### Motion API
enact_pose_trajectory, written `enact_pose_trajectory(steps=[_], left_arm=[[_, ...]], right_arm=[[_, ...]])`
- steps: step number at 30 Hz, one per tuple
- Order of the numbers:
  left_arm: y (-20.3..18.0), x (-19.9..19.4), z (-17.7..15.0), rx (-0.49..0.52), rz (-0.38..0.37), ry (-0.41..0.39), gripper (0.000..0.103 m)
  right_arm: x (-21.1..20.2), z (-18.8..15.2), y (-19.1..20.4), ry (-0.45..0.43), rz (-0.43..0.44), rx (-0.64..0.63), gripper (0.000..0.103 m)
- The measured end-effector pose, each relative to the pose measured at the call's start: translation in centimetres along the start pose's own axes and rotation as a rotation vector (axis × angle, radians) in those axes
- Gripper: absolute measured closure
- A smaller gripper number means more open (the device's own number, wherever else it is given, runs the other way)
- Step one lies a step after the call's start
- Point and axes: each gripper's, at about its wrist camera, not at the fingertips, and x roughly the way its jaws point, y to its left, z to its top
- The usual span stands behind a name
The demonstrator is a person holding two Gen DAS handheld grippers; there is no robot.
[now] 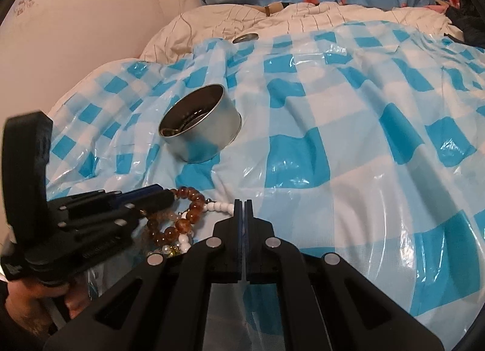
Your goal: Organize jewelry
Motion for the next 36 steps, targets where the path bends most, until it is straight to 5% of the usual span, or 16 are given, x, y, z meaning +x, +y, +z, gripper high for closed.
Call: enact_pose_trajectory(steps=[1, 2, 3, 5, 15, 19, 21, 23, 25, 26, 36], left_arm=[[0.2, -0.4, 0.1, -0.013, -0.019, -0.009, 0.092], [0.4, -0.8, 0.2, -0.022, -0.034, -0.016, 0.093], [0.5, -1.1, 0.3, -0.029, -0.046, -0.024, 0.094], [0.9, -1.8, 0.4, -0.046, -0.066, -0.041, 0.095], [1.1, -1.2, 0.3, -0.051, -0.064, -0.01, 0.095], [1.0, 0.3, 0.0, -0.037, 0.013, 0.011, 0.064], [1.1, 1.1, -0.1, -0.041, 0.007, 0.032, 0.064], [0.6, 1.2, -0.2, -0.005, 0.022, 0.032, 0.065], [0.4, 1.1, -0.1, 0.014, 0.009, 0.037, 0.089], [0.2, 1.0, -0.1, 0.025, 0.008, 0.036, 0.092], [1.1, -2.3, 1.1, -0.051, -0.065, -0.08, 0.093]], right_arm=[[0.0, 0.0, 0.1, 0.001, -0.003, -0.006, 0.1], [0.1, -0.1, 0.1, 0.002, -0.003, -0.01, 0.087], [0.1, -0.2, 0.2, 0.004, 0.005, -0.01, 0.059], [-0.2, -0.3, 0.5, -0.016, 0.025, -0.008, 0.051], [0.9, -0.7, 1.8, 0.027, -0.009, -0.089, 0.053], [0.9, -0.7, 1.8, 0.028, -0.009, -0.092, 0.071], [0.9, -0.7, 1.8, 0.029, -0.015, -0.101, 0.092], [0.6, -0.6, 1.9, 0.014, -0.01, -0.106, 0.095], [0.1, -0.5, 2.2, -0.008, -0.007, -0.116, 0.095], [-0.1, -0.4, 2.3, -0.019, -0.01, -0.121, 0.095], [-3.0, 0.8, 1.4, -0.157, 0.003, -0.063, 0.095]])
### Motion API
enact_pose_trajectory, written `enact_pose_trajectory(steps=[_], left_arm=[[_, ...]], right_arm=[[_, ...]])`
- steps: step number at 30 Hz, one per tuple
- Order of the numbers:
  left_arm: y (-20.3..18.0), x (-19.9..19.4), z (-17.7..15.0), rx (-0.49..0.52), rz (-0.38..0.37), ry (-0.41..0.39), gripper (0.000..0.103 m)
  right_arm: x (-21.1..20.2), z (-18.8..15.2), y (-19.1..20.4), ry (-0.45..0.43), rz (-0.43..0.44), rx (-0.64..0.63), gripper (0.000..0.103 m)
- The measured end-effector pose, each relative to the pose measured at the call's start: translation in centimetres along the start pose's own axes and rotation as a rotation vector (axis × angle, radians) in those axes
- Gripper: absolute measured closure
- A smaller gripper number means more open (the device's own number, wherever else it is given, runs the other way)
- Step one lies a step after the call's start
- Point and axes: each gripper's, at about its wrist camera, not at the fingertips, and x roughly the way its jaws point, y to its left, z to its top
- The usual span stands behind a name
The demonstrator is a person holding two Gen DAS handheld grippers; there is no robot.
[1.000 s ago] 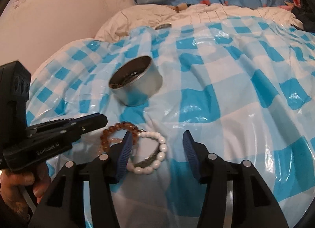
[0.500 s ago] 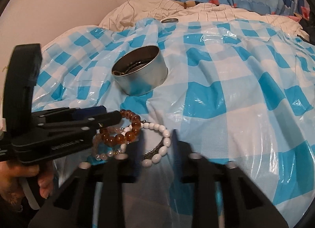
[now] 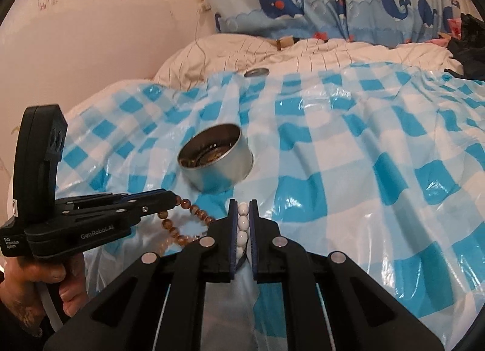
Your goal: Organize jewelry
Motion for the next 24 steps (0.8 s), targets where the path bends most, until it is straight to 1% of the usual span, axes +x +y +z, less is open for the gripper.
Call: enact_pose_trajectory(steps=[2, 8, 12, 15, 17, 20, 22, 24], left_arm=[[-0.1, 0.4, -0.1, 0.004, 0.007, 0.012, 0.093], [-0.6, 1.6, -0.4, 0.03, 0.029, 0.04, 0.093], [-0.5, 2.2, -0.7, 0.033, 0.043, 0.052, 0.093], [-0.5, 2.8, -1.1, 0.039, 0.053, 0.07, 0.093], [-0.7, 3.2, -1.4, 0.05, 0.057, 0.085, 0.093], [-1.0, 3.6, -1.8, 0.058, 0.069, 0.094, 0.093], [-1.2, 3.8, -1.9, 0.065, 0.087, 0.093, 0.091], [-1.3, 3.9, -2.1, 0.073, 0.096, 0.09, 0.091]], right_arm=[[0.1, 0.0, -0.2, 0.0, -0.007, 0.006, 0.095], [1.2, -0.4, -1.1, 0.037, -0.035, 0.037, 0.095], [2.1, -1.0, -1.6, 0.075, -0.061, 0.044, 0.095], [3.5, -1.8, -2.8, 0.126, -0.082, 0.096, 0.093], [3.8, -2.1, -3.4, 0.129, -0.078, 0.122, 0.092], [4.0, -2.2, -2.8, 0.129, -0.079, 0.085, 0.083], [4.2, -2.5, -2.1, 0.132, -0.11, 0.035, 0.082], [4.3, -2.6, -1.9, 0.133, -0.124, 0.016, 0.082]])
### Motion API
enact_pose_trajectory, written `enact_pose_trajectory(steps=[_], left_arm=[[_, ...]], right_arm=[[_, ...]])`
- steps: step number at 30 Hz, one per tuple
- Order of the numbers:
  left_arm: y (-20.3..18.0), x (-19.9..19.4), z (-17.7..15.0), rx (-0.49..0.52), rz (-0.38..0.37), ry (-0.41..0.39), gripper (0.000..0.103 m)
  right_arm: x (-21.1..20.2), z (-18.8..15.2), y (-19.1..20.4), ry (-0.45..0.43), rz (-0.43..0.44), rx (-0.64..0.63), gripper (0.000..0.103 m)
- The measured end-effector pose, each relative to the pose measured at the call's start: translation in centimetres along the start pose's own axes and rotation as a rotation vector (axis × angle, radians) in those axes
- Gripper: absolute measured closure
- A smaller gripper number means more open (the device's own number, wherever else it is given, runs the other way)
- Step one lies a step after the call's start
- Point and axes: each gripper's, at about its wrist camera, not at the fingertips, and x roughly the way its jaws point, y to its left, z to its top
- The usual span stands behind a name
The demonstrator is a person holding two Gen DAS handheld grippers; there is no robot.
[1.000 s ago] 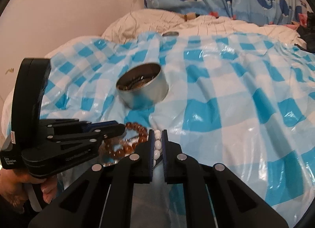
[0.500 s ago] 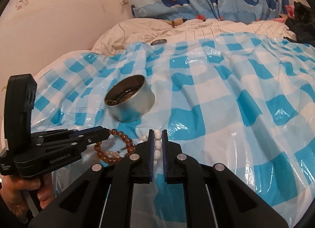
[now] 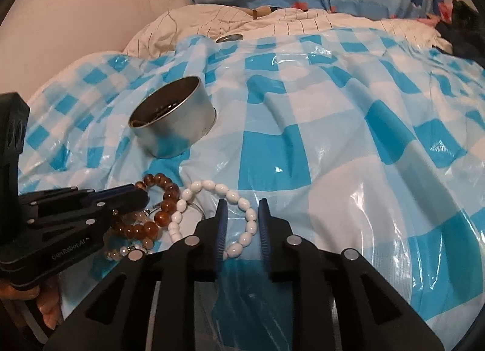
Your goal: Organize jewelry
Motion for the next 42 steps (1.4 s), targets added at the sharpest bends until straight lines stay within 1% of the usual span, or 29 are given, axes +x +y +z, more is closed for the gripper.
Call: enact_pose_trajectory(steps=[2, 4, 6, 10, 14, 29, 42], left_arm=[[-0.1, 0.0, -0.1, 0.004, 0.002, -0.003, 0.092], [0.0, 0.0, -0.1, 0.003, 0.001, -0.004, 0.092], [-0.1, 0.0, -0.2, -0.001, 0.002, -0.006, 0.092], [-0.3, 0.2, -0.3, -0.001, 0.014, -0.018, 0.092], [-0.2, 0.3, -0.4, -0.005, 0.011, -0.024, 0.091], [0.0, 0.5, -0.5, -0.004, -0.001, -0.028, 0.092], [-0.1, 0.6, -0.5, -0.001, 0.004, -0.029, 0.092]], right_arm=[[0.0, -0.1, 0.0, -0.006, -0.001, -0.001, 0.082], [-0.1, -0.2, 0.2, -0.019, -0.017, -0.009, 0.088], [-0.4, -0.3, 0.0, -0.037, -0.013, -0.001, 0.095], [-0.6, -0.3, -0.8, -0.05, 0.024, 0.041, 0.095], [-0.6, -0.3, -0.9, -0.046, 0.038, 0.051, 0.095], [-0.3, -0.4, -0.9, -0.034, 0.041, 0.056, 0.095], [-0.3, -0.4, -0.8, -0.034, 0.041, 0.057, 0.094]])
